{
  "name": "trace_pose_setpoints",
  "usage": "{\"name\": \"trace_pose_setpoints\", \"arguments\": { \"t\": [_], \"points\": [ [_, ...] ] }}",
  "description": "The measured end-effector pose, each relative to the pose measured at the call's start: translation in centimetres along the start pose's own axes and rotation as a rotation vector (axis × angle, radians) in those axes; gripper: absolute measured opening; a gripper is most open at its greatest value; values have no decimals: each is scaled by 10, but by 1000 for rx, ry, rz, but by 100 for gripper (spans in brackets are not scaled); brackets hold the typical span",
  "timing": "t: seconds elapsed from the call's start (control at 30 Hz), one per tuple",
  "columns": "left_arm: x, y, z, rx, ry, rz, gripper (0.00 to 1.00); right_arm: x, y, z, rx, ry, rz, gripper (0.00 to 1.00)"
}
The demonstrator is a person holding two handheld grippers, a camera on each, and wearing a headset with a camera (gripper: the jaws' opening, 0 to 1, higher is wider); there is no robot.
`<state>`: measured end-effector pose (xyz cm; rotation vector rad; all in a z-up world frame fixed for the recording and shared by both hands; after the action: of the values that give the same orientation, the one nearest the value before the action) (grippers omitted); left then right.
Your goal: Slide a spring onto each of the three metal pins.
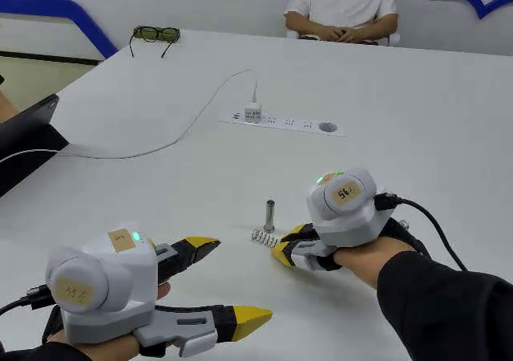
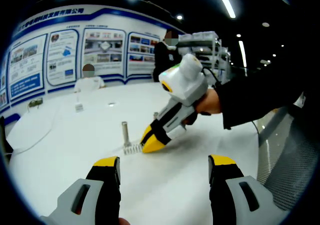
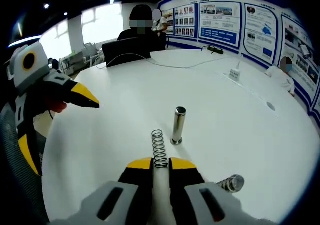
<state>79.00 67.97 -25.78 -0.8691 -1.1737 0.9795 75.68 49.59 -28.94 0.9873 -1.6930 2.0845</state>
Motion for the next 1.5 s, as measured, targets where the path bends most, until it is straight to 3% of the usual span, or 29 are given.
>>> {"name": "trace_pose_setpoints", "arguments": {
  "t": [0.63, 1.07, 1.5],
  "points": [
    [0, 0, 1, -7, 11, -2, 73, 13, -2, -5, 16, -8, -9, 12],
    [-3, -3, 3, -32, 32, -6, 73, 40, -7, -16, 55, -22, -3, 12],
    [-9, -8, 5, -76, 66, -23, 71, 66, -4, -28, 93, -70, -24, 12]
  ]
}}
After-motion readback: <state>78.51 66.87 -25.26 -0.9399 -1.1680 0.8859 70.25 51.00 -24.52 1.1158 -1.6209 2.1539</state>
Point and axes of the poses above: the centre of the closed fingertips' face, and the gripper's own axes: x roughly backward along the fingers, z roughly to its right, y roughly out of its underside, the point moved 9 cm from there along x, roughly backward along the fingers, and after that the axes turned 7 degrees about x, right-handed, at the moved point
